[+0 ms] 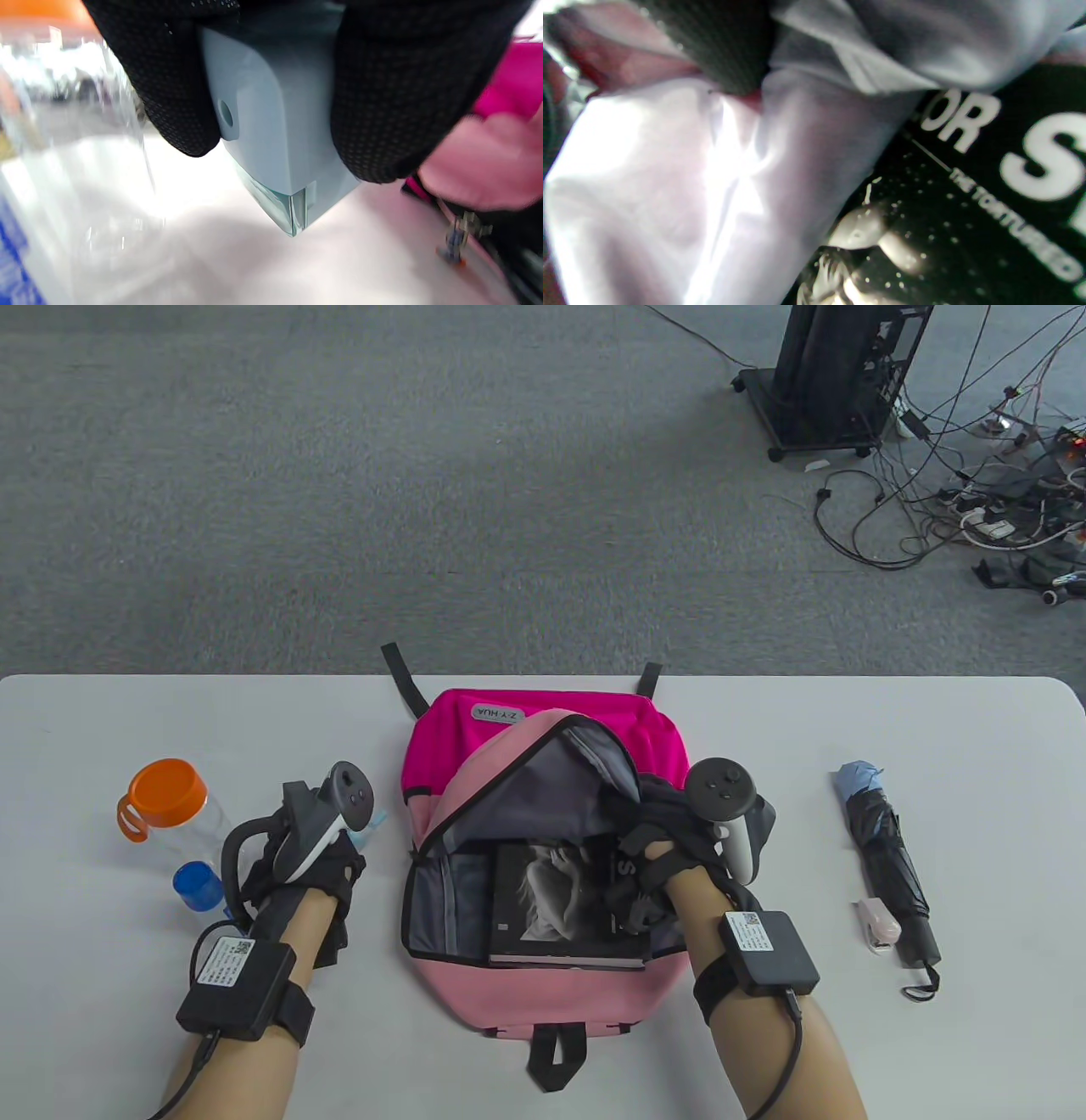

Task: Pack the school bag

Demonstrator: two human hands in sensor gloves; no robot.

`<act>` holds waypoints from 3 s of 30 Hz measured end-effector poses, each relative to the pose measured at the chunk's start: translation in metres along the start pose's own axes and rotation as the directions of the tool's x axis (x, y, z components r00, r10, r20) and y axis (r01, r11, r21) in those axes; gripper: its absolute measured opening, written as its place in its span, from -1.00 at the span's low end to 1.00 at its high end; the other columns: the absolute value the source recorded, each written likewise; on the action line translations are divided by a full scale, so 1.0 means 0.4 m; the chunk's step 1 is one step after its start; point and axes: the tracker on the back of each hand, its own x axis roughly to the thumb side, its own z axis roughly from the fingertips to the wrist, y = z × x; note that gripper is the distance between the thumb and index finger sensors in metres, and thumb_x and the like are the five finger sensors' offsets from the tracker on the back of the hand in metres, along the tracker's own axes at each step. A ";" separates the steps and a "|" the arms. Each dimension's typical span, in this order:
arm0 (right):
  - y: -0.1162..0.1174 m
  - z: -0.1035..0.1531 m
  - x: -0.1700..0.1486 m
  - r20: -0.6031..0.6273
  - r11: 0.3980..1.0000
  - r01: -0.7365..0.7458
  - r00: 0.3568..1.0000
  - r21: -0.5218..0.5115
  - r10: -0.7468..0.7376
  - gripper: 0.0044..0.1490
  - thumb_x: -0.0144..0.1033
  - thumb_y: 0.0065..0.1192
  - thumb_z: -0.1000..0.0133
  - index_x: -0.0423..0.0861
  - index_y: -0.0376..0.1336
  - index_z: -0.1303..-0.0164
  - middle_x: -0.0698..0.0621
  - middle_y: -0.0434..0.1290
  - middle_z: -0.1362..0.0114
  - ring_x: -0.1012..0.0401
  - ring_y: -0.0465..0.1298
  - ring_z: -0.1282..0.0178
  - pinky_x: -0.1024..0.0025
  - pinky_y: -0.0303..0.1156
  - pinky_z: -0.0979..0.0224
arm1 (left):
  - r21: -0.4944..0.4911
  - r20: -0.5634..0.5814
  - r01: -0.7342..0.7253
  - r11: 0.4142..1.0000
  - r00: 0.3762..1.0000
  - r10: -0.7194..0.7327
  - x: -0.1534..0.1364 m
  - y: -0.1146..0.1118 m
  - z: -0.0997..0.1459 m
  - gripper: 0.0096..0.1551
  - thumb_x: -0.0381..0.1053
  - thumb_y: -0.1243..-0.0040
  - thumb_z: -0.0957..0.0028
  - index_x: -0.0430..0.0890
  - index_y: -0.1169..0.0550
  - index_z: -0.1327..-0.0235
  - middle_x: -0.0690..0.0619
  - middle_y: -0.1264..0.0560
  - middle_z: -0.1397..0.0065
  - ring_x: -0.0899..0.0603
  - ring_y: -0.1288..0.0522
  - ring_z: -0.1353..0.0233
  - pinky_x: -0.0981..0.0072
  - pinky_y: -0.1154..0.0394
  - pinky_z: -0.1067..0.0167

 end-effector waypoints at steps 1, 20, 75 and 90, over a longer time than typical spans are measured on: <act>0.000 -0.001 0.000 0.000 1.000 0.000 1.000 0.001 0.000 -0.51 -0.13 0.30 -0.08 -0.33 0.49 0.21 -0.44 0.19 -0.56 -0.34 0.02 -0.61 -0.60 0.14 -0.33 | 0.051 0.036 0.003 0.999 0.999 -0.004 0.000 0.015 0.011 0.13 0.20 -0.79 0.44 -0.11 -0.50 -0.44 -0.21 -0.59 -0.51 -0.36 -0.76 -0.36 0.11 -0.87 -0.17; 0.003 -0.008 0.007 -0.015 1.000 -0.026 1.000 0.010 0.026 -0.51 -0.13 0.31 -0.08 -0.33 0.49 0.21 -0.44 0.19 -0.56 -0.34 0.02 -0.61 -0.60 0.14 -0.33 | 0.566 0.436 -0.029 0.824 0.859 -0.269 0.212 -0.059 0.206 0.19 0.29 -0.67 0.52 -0.13 -0.49 -0.45 -0.17 -0.66 -0.42 -0.32 -0.78 -0.32 0.19 -0.91 -0.08; -0.115 0.113 0.042 0.298 0.965 -0.259 0.925 0.045 0.235 -0.37 -0.12 0.46 0.01 -0.09 0.47 -0.26 -0.46 0.20 -0.62 -0.45 0.08 -0.60 -0.63 0.13 -0.38 | 0.044 0.658 -0.135 0.990 0.749 0.073 0.374 0.167 0.156 0.08 0.39 -0.48 0.24 -0.03 -0.43 -0.57 0.10 -0.74 -0.04 -0.08 -0.75 0.00 -0.02 -0.72 -0.10; -0.107 0.019 -0.168 -0.146 0.793 -0.576 0.783 0.199 0.605 0.17 -0.03 0.46 0.00 -0.24 -0.07 -0.65 -0.59 -0.09 -0.65 -0.55 -0.05 -0.57 -0.64 0.03 -0.39 | 0.249 0.751 0.387 0.888 0.501 -0.430 0.496 -0.111 0.359 0.11 0.29 -0.33 0.00 0.14 0.06 -0.62 0.08 -0.73 0.05 -0.05 -0.75 0.11 0.03 -0.75 -0.03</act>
